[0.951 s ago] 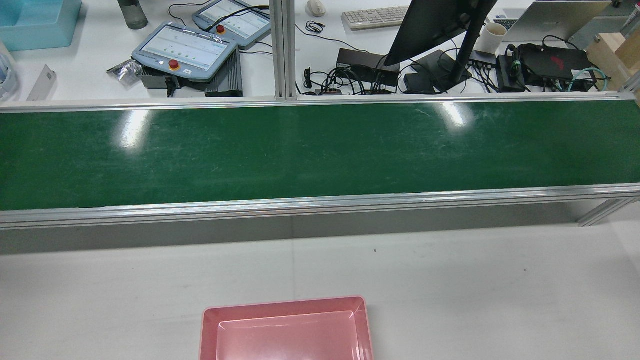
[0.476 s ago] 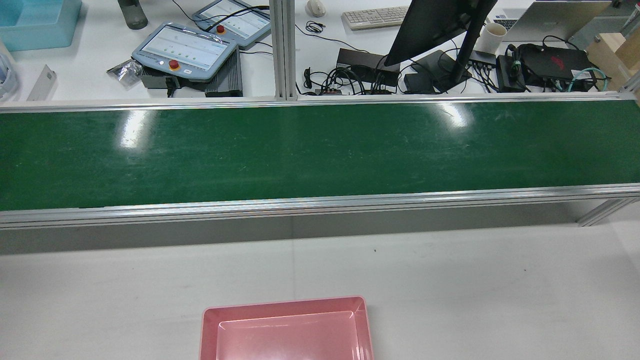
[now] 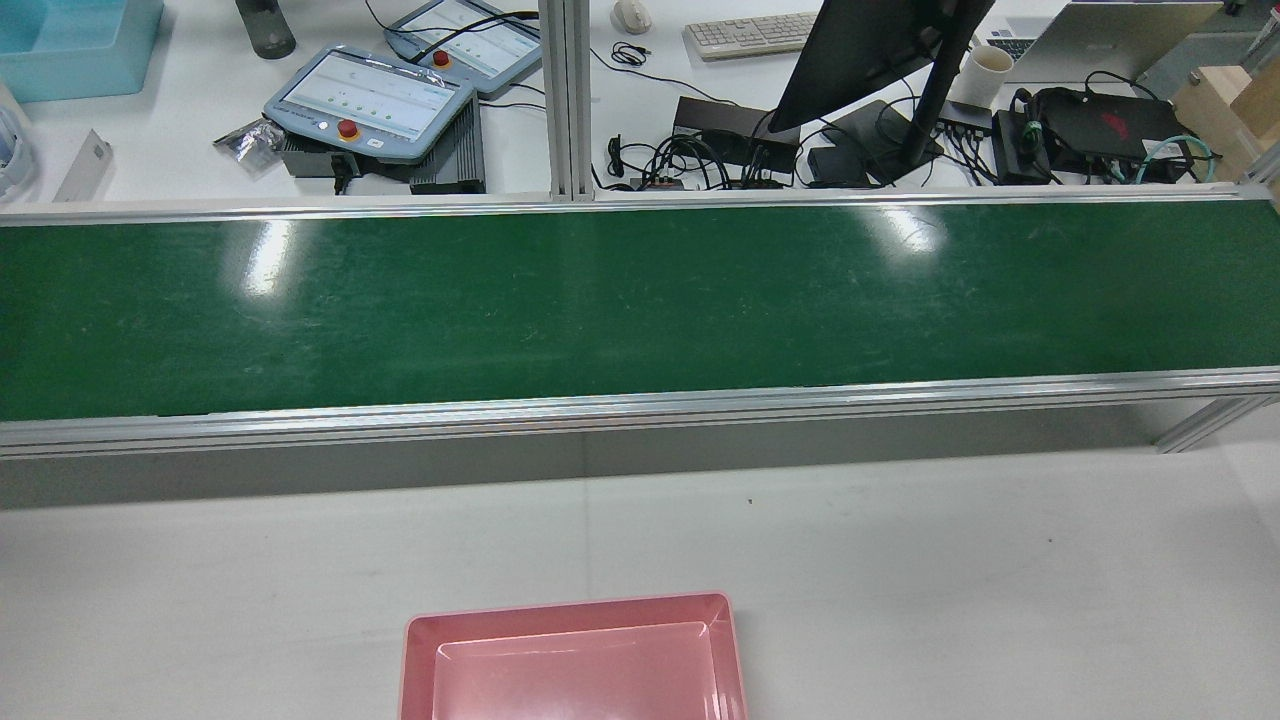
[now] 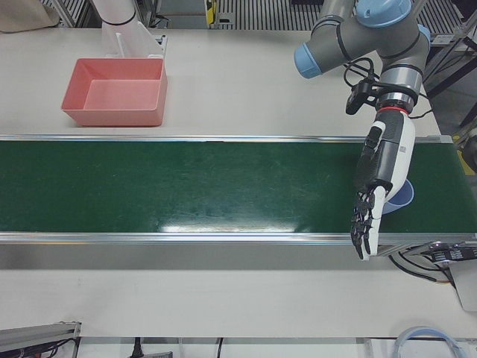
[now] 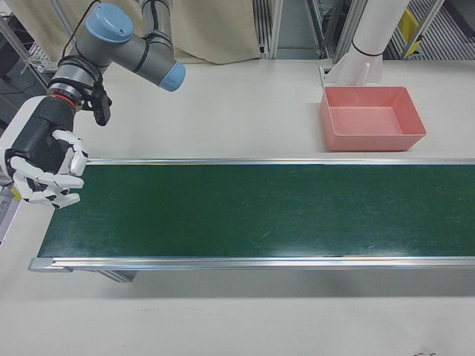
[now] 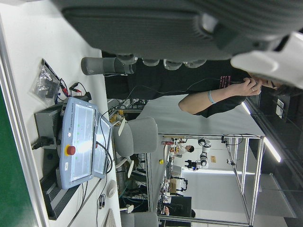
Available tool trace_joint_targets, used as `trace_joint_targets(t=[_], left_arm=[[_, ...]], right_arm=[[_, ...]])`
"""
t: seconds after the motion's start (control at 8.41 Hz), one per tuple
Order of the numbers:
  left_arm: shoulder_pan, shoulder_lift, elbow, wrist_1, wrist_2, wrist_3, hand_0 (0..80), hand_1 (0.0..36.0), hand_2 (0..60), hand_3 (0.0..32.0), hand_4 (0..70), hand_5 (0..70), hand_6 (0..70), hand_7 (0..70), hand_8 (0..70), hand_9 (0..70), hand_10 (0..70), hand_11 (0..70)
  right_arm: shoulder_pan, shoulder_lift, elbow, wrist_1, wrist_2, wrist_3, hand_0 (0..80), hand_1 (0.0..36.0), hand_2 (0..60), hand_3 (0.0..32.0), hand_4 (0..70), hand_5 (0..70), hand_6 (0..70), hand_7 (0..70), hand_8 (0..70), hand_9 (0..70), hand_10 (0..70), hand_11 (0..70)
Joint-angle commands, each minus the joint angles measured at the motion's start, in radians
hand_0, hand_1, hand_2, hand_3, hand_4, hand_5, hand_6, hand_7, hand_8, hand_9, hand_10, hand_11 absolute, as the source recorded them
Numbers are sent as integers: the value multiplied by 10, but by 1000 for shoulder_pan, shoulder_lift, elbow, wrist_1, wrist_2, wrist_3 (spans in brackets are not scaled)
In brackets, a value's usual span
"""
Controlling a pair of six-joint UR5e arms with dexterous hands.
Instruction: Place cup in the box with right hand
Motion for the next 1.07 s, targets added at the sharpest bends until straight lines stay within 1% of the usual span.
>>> trace_joint_targets(t=[0.0,0.12,0.24,0.36,0.48,0.59,0.71,0.95], left_arm=[[0,0,2,0,0,0,0,0,0,0,0,0,0,0,0,0,0,0],[0,0,2,0,0,0,0,0,0,0,0,0,0,0,0,0,0,0],[0,0,0,0,0,0,0,0,0,0,0,0,0,0,0,0,0,0],[0,0,0,0,0,0,0,0,0,0,0,0,0,0,0,0,0,0],[0,0,0,2,0,0,0,0,0,0,0,0,0,0,0,0,0,0],[0,0,-1,0,0,0,0,0,0,0,0,0,0,0,0,0,0,0],[0,0,0,0,0,0,0,0,0,0,0,0,0,0,0,0,0,0],[0,0,0,0,0,0,0,0,0,0,0,0,0,0,0,0,0,0]], right_arm=[[-1,15,3,-17,0,-2,563,350,600,0,700,209,482,700,700,700,497,700],[-1,15,5,-15,0,-2,664,360,600,0,700,238,503,700,700,700,538,700],[-1,15,5,-14,0,0,800,360,600,0,700,277,525,700,700,700,576,700],[-1,15,6,-14,0,0,800,360,600,0,700,279,526,700,700,700,577,700],[1,15,8,-14,-2,0,797,360,600,0,700,269,518,700,700,700,557,700],[2,15,8,-14,-2,0,762,360,600,0,700,248,503,700,700,700,529,700],[2,14,10,-12,-2,0,674,360,600,0,700,235,493,700,700,700,509,700],[5,14,11,-12,-3,6,673,360,600,0,700,219,479,700,700,700,481,691]])
